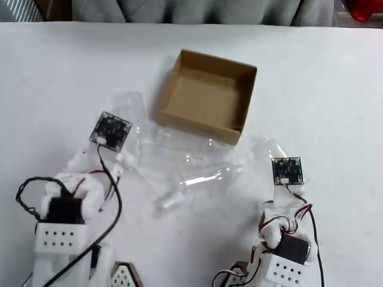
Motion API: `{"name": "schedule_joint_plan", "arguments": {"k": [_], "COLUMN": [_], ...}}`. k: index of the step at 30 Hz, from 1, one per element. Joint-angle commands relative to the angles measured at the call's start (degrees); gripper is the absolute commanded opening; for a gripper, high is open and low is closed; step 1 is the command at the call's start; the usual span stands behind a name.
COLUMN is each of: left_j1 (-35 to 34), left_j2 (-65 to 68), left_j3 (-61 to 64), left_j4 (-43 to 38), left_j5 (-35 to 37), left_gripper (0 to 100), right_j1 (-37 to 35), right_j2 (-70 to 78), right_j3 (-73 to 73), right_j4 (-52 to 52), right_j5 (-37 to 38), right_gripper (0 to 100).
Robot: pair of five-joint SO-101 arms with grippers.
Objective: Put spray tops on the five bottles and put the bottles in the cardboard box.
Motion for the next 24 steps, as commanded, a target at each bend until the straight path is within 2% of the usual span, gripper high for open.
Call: {"name": "schedule_joint_plan", "arguments": {"k": [1,4,7,12,15,17,20,24], "left_j1": [0.40,-2.77,-5.67,-6.02,-6.02,-6.02,-5.85,-6.02], "left_j2": [1.80,1.98,2.07,1.80,1.80,1.80,2.07,1.80], "left_j3": [5.36,8.53,8.44,8.35,8.44,8.70,8.79,11.16], "left_j4": [-11.16,-16.53,-16.70,-16.97,-17.14,-17.14,-17.32,-21.10], "left_j5": [6.51,7.47,7.65,7.65,7.65,7.65,7.65,7.65], "left_gripper": [2,2,2,2,6,11,13,12], "right_j1": [0.48,0.57,0.57,0.40,0.57,0.75,0.66,0.66], "right_j2": [-0.48,-0.48,-0.40,-0.40,-0.48,-0.48,-0.48,-0.48], "right_j3": [-0.62,-0.79,-1.67,-4.04,-4.66,-4.22,-4.22,-4.66], "right_j4": [-0.75,-0.66,-0.40,0.92,0.22,-2.15,-2.77,-5.14], "right_j5": [0.70,0.70,0.70,0.70,0.79,4.40,14.68,15.38], "right_gripper": [2.5,2.5,2.5,2.5,2.5,2.5,2.5,2.5]}}
